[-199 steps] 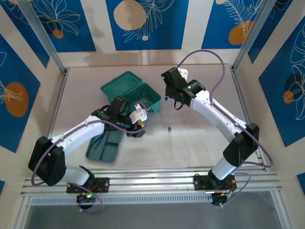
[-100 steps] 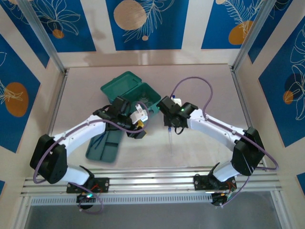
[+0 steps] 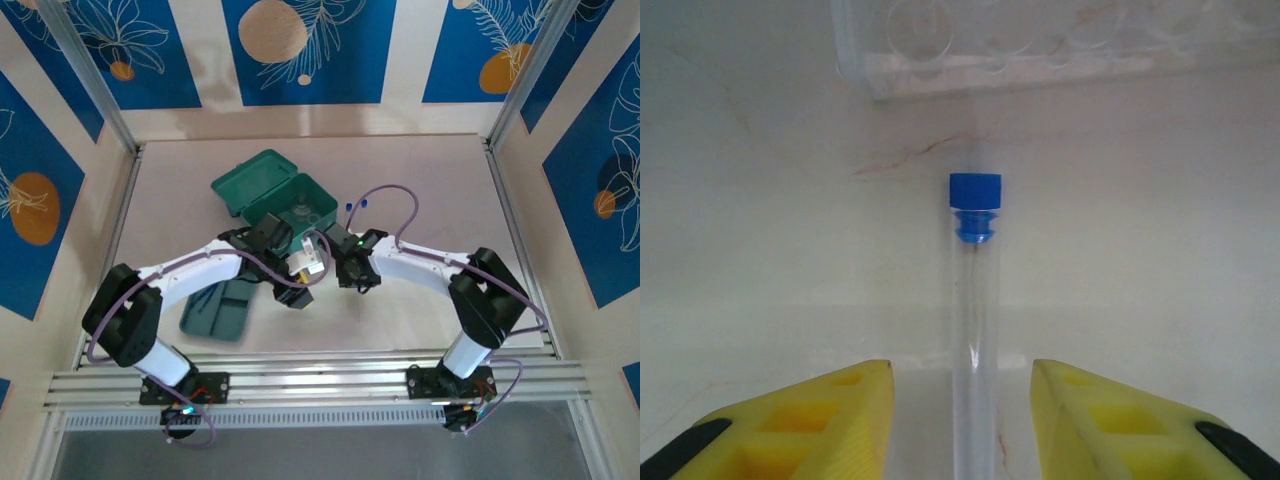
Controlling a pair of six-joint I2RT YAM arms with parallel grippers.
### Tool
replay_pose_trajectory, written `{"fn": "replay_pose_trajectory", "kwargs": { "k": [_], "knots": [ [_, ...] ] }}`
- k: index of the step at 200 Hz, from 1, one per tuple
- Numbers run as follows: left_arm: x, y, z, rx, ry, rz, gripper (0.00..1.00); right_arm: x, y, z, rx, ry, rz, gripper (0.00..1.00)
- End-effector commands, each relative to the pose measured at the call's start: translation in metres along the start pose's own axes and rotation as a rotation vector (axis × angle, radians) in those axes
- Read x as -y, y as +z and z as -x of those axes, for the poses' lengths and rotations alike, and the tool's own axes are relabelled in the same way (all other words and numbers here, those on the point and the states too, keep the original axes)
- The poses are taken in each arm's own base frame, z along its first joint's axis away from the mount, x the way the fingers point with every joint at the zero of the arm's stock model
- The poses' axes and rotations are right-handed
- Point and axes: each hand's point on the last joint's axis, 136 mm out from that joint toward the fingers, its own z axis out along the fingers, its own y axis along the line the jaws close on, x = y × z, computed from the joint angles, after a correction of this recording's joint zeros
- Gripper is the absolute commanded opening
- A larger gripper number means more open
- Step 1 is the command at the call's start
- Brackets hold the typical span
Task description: Organize the chemistry lab equipment
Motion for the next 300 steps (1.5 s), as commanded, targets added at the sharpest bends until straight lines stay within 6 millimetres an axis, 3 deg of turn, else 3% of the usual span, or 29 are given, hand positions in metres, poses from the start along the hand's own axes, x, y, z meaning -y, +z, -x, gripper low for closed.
{"fn": "replay_pose_trajectory", "kwargs": {
  "k": [1,110,168,249,300],
  "knots": [
    [0.003,-0.002,0.006,-0.002,0.037,0.000,0.58,-0.008,0.006,0.001,-0.017,0.020,0.031,0.41],
    [-0.015,-0.010,0.012,0.024,0.049,0.131,0.58,0.004,0.030,0.006,-0.058,0.043,0.020,0.38],
    [-0.021,-0.011,0.012,0.022,0.040,0.163,0.58,0.008,0.042,-0.003,-0.095,0.032,-0.005,0.35],
    [-0.022,-0.012,0.013,0.026,0.039,0.172,0.59,0.014,0.045,-0.011,-0.107,0.013,-0.031,0.22],
    [-0.022,-0.012,0.013,0.026,0.039,0.172,0.59,0.019,0.032,-0.010,-0.068,0.008,-0.049,0.18]
  ]
}}
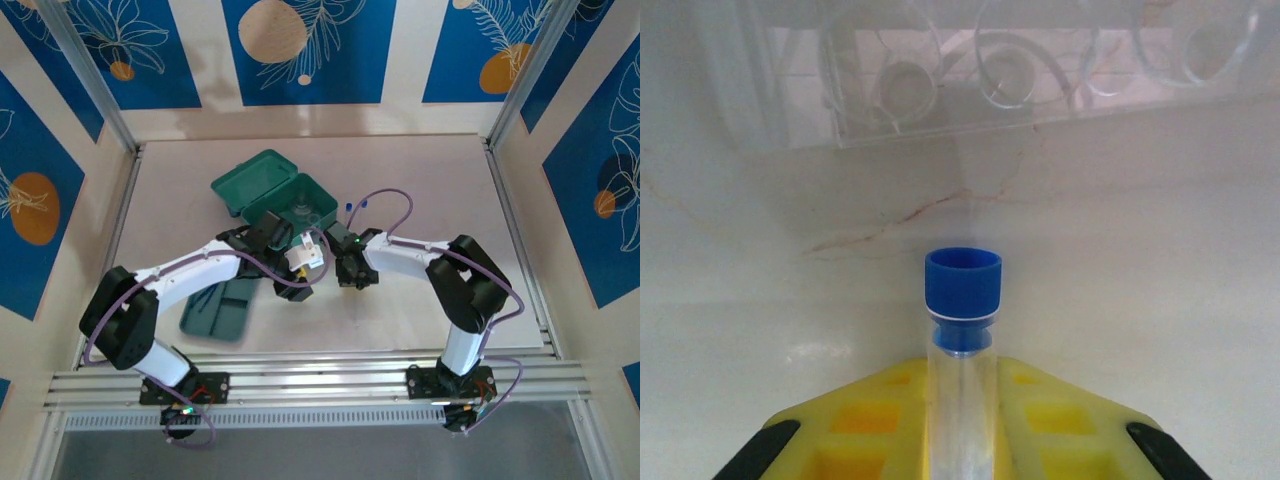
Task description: Organize the chemistry lab equipment
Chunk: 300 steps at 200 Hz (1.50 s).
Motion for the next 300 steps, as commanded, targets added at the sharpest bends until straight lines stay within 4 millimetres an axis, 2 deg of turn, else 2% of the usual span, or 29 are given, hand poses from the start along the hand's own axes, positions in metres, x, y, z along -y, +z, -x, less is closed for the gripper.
{"fn": "replay_pose_trajectory", "kwargs": {
  "k": [1,29,68,115,177,232,300],
  "knots": [
    [0.001,-0.006,0.008,0.027,0.009,0.016,0.59,0.018,-0.005,-0.015,-0.020,-0.013,-0.059,0.18],
    [0.002,-0.008,0.009,0.031,0.008,0.015,0.59,0.018,-0.030,-0.011,0.044,0.030,-0.010,0.18],
    [0.005,-0.011,0.014,0.049,-0.010,0.000,0.59,0.015,-0.076,0.000,0.209,0.111,0.103,0.18],
    [0.015,-0.025,0.029,0.115,-0.013,-0.033,0.59,0.045,-0.118,-0.001,0.463,0.325,0.051,0.18],
    [0.030,-0.035,0.045,0.171,-0.035,-0.118,0.59,0.050,-0.180,0.004,0.740,0.578,0.057,0.19],
    [0.040,-0.039,0.052,0.204,-0.051,-0.188,0.59,0.028,-0.202,0.015,0.810,0.665,0.119,0.19],
    [0.044,-0.049,0.061,0.254,-0.100,-0.265,0.59,0.015,-0.210,0.021,0.834,0.720,0.147,0.19]
  ]
}}
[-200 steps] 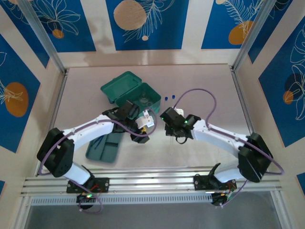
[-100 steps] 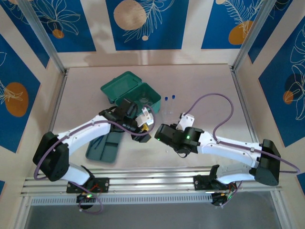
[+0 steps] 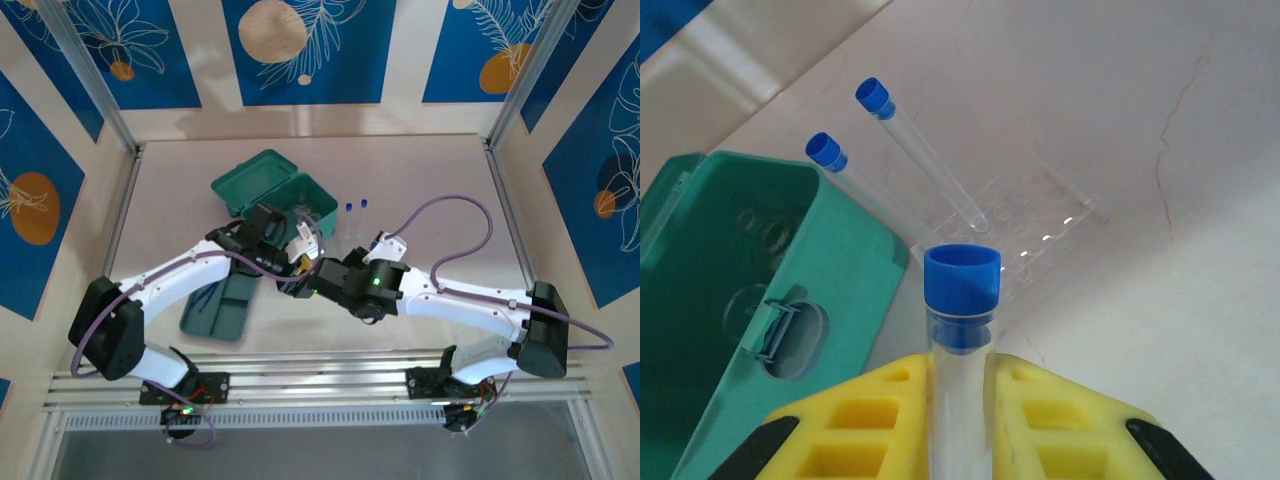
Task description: Organize the chemistry lab equipment
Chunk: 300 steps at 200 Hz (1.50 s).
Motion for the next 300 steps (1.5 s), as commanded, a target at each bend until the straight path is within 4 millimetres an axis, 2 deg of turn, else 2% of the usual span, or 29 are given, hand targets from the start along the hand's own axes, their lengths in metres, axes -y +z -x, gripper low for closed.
{"fn": "replay_pose_trajectory", "kwargs": {
  "k": [1,88,142,205,257,275,300],
  "knots": [
    [0.013,-0.011,0.022,0.070,0.002,-0.065,0.59,-0.011,-0.005,0.014,0.076,0.075,0.028,0.19],
    [0.019,-0.013,0.024,0.092,-0.014,-0.122,0.59,-0.042,-0.008,0.012,0.055,0.124,0.099,0.19],
    [0.027,-0.012,0.023,0.095,-0.018,-0.178,0.59,-0.043,-0.004,0.011,0.048,0.189,0.100,0.18],
    [0.025,-0.010,0.020,0.087,-0.013,-0.170,0.57,-0.053,-0.003,0.016,0.049,0.218,0.121,0.18],
    [0.025,-0.009,0.019,0.083,-0.013,-0.172,0.50,-0.061,-0.003,0.016,0.033,0.230,0.142,0.18],
    [0.024,-0.010,0.020,0.084,-0.009,-0.167,0.37,-0.064,-0.003,0.014,0.019,0.225,0.152,0.18],
    [0.023,-0.010,0.021,0.086,-0.004,-0.157,0.27,-0.065,-0.005,0.012,0.014,0.217,0.155,0.18]
  ]
}}
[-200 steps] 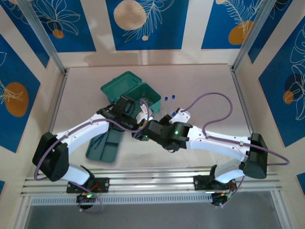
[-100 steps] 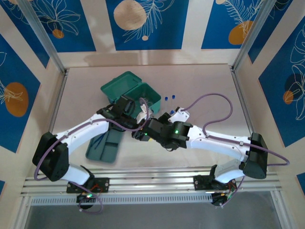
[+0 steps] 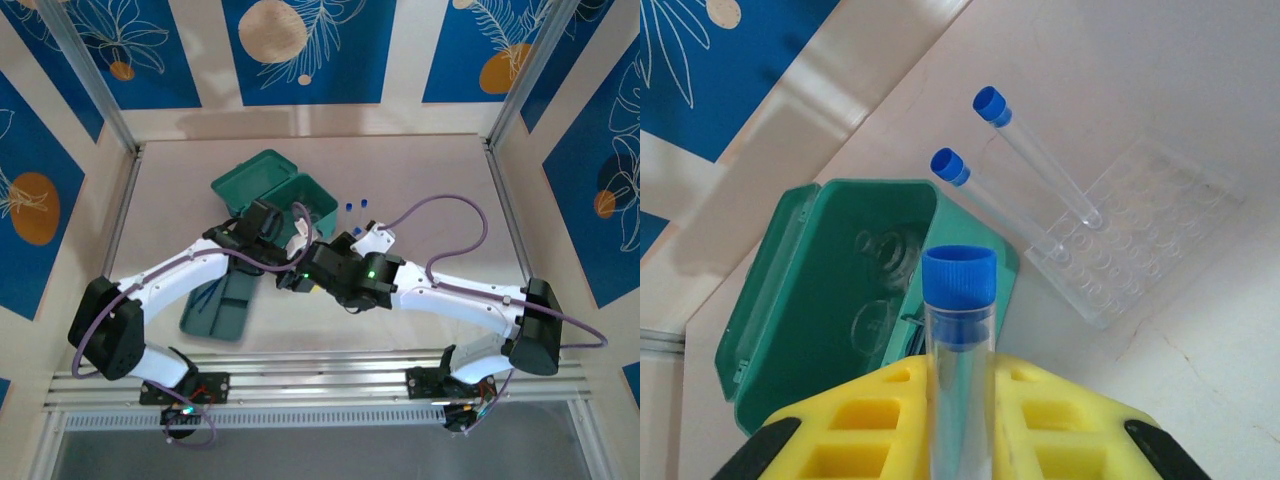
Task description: Organize the chemistry lab equipment
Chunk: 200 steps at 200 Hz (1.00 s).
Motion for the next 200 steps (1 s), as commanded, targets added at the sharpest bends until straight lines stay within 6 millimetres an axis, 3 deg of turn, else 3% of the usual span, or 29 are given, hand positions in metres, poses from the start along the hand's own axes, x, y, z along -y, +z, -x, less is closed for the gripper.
{"fn": "replay_pose_trajectory", "kwargs": {
  "k": [1,16,82,134,153,163,200],
  "knots": [
    [0.005,-0.002,0.007,0.015,0.033,-0.019,0.27,-0.016,-0.004,0.004,0.014,0.045,0.039,0.18],
    [0.003,-0.002,0.007,0.015,0.036,-0.010,0.20,-0.013,-0.005,0.005,0.013,0.041,0.032,0.18],
    [0.000,-0.003,0.007,0.010,0.064,0.024,0.08,0.000,-0.012,0.010,0.026,0.027,0.009,0.20],
    [-0.013,-0.004,-0.003,-0.024,0.108,0.104,0.08,0.017,-0.028,0.037,-0.022,-0.019,0.021,0.41],
    [-0.019,-0.004,-0.007,-0.041,0.121,0.135,0.08,0.023,-0.032,0.047,-0.085,-0.059,0.046,0.48],
    [-0.022,-0.005,-0.010,-0.049,0.133,0.153,0.08,0.025,-0.030,0.052,-0.135,-0.098,0.071,0.56],
    [-0.030,-0.007,-0.018,-0.083,0.171,0.207,0.08,0.029,-0.012,0.054,-0.482,-0.141,0.207,0.61]
  ]
}}
